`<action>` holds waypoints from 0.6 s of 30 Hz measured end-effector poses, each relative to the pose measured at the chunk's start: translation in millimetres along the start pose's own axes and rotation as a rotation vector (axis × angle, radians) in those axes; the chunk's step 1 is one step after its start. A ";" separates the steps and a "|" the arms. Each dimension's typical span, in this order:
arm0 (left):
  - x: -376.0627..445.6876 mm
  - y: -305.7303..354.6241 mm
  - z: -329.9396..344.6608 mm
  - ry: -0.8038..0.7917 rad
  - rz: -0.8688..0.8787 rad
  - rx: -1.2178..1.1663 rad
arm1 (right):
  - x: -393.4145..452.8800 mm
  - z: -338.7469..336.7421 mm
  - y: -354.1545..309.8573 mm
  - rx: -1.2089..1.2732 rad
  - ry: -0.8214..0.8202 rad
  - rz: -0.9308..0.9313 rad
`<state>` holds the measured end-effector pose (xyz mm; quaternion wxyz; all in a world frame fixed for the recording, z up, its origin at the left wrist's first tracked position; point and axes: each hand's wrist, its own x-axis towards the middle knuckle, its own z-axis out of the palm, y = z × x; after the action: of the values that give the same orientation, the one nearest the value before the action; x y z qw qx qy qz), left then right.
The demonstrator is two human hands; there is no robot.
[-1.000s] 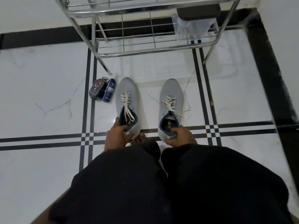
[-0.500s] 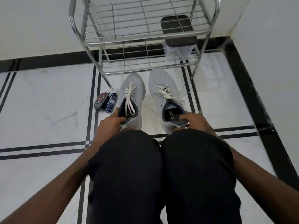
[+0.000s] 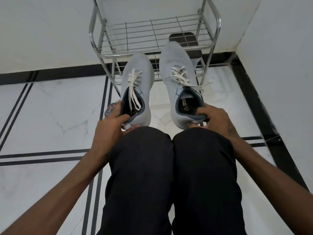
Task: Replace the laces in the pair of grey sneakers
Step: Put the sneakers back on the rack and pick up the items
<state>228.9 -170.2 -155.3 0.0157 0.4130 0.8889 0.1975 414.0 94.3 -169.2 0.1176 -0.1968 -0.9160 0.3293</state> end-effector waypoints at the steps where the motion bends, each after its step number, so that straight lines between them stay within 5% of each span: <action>1: 4.9 3.1 -6.0 0.060 0.012 0.007 | 5.7 -3.0 -2.9 0.004 0.042 0.006; 9: 126.4 17.3 -60.0 0.211 0.079 0.019 | 114.0 -38.7 -27.5 0.026 0.235 -0.037; 18: 272.8 9.3 -55.5 0.142 -0.049 0.090 | 247.8 -51.0 -26.0 0.033 0.200 0.072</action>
<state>45.5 18.5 -64.0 -0.0611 0.3763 0.9056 0.1857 202.5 212.9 -92.5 0.1999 -0.2594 -0.8864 0.3272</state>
